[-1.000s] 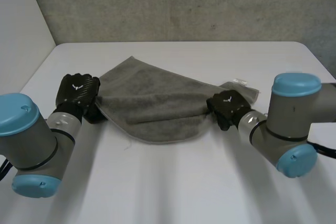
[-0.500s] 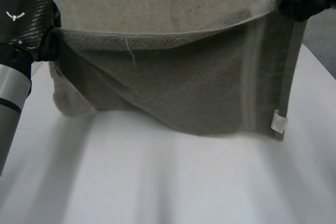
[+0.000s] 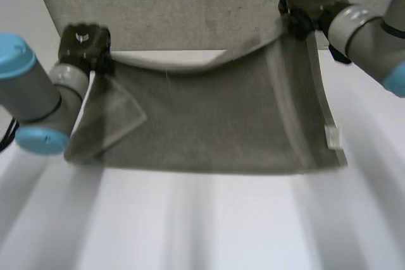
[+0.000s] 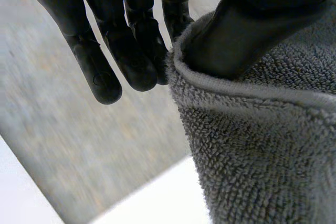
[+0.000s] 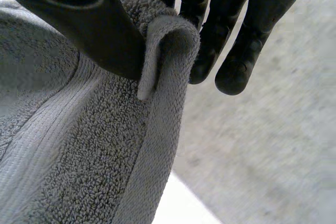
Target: Fold the towel.
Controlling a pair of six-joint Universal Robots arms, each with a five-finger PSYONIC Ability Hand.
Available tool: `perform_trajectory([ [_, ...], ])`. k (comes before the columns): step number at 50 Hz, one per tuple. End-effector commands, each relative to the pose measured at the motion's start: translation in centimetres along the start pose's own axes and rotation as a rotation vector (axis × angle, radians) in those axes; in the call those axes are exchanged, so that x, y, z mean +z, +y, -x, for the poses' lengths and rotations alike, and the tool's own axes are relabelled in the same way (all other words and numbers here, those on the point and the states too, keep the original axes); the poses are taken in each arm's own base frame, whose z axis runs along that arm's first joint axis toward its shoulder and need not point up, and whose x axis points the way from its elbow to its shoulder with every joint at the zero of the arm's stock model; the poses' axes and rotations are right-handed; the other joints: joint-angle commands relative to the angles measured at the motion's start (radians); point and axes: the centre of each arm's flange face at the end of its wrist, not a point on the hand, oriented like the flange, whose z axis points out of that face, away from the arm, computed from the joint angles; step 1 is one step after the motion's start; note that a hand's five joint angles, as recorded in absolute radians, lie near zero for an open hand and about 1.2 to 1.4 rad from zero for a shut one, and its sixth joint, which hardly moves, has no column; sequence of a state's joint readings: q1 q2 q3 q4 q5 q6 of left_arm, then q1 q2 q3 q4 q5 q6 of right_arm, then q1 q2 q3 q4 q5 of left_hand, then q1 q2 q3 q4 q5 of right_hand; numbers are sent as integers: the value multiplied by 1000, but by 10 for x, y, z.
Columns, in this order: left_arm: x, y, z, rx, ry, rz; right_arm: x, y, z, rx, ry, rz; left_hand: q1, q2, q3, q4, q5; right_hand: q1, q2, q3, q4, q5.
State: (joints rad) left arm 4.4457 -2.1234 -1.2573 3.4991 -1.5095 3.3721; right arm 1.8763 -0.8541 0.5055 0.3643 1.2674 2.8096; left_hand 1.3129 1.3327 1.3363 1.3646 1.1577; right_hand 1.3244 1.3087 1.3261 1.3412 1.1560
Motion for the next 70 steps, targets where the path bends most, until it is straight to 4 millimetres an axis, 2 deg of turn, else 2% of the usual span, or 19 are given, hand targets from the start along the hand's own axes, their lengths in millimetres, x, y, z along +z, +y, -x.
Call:
perform_trajectory([
  [1, 39, -84, 17, 12, -45, -268, 25, -45, -28, -72, 187, -267, 83, 64, 60, 32, 64, 72, 88, 70, 55, 66],
  [2, 42, -107, 19, 10, -54, -336, 23, -58, -33, -84, 214, -326, 83, 64, 60, 32, 64, 72, 88, 70, 55, 66],
  [3, 42, -107, 19, 10, -54, -336, 23, -58, -33, -84, 215, -327, 83, 64, 60, 32, 64, 72, 88, 70, 55, 66],
  [5, 44, -142, 27, 12, -78, -442, 16, -82, -40, -98, 261, -418, 83, 64, 60, 32, 64, 72, 88, 70, 55, 66],
  [8, 43, -160, 31, 14, -90, -494, 12, -91, -39, -82, 258, -441, 83, 64, 60, 32, 64, 72, 88, 70, 55, 66],
  [12, 43, -157, 30, 14, -88, -483, 9, -90, -36, -48, 231, -416, 83, 64, 60, 32, 64, 72, 88, 70, 55, 66],
  [14, 43, -148, 28, 12, -83, -454, 11, -81, -32, -38, 201, -371, 83, 64, 60, 32, 64, 72, 88, 70, 55, 66],
  [16, 41, -115, 21, 17, -60, -357, 10, -60, -19, -15, 114, -252, 83, 64, 60, 32, 64, 72, 88, 70, 55, 66],
  [17, 41, -115, 21, 17, -60, -357, 10, -60, -19, -15, 113, -252, 83, 64, 60, 32, 64, 72, 88, 70, 55, 66],
  [19, 35, -76, 18, 17, -46, -243, 7, -38, -6, 4, 32, -136, 83, 64, 60, 32, 64, 72, 88, 70, 55, 66],
  [20, 35, -75, 18, 17, -46, -242, 7, -38, -6, 4, 32, -135, 83, 64, 60, 32, 64, 72, 88, 70, 55, 66],
  [22, 25, -40, 12, 12, -29, -144, 4, -14, 4, 6, -17, -13, 83, 64, 60, 32, 64, 72, 88, 70, 55, 66],
  [25, 18, -22, 10, 10, -21, -92, 1, 1, 9, 9, -43, 62, 83, 64, 60, 32, 64, 72, 88, 70, 55, 66],
  [28, -5, 25, 2, 1, 7, 50, -18, 43, 25, 29, -139, 287, 83, 64, 60, 32, 64, 72, 88, 70, 55, 66],
  [33, -28, 58, -10, 1, 44, 125, -34, 69, 35, 28, -204, 359, 83, 64, 60, 32, 64, 72, 88, 70, 55, 66],
  [40, -41, 77, -16, 89, 47, 97, -53, 72, 21, 52, -184, 341, 83, 64, 60, 32, 64, 72, 88, 70, 55, 66],
  [46, -44, 94, -20, 172, 34, 63, -66, 79, 15, 72, -166, 366, -294, -314, -318, -346, -314, 72, 88, 70, 55, 66],
  [55, -41, 117, -24, 189, 28, 64, -76, 97, -1, 96, -121, 396, -389, -409, -412, -440, -408, 72, 88, 70, 55, 66],
  [70, -51, 121, -12, 200, 10, 117, -77, 114, -28, 99, -32, 398, -410, -429, -433, -461, -429, 72, 88, 70, 55, 66],
])
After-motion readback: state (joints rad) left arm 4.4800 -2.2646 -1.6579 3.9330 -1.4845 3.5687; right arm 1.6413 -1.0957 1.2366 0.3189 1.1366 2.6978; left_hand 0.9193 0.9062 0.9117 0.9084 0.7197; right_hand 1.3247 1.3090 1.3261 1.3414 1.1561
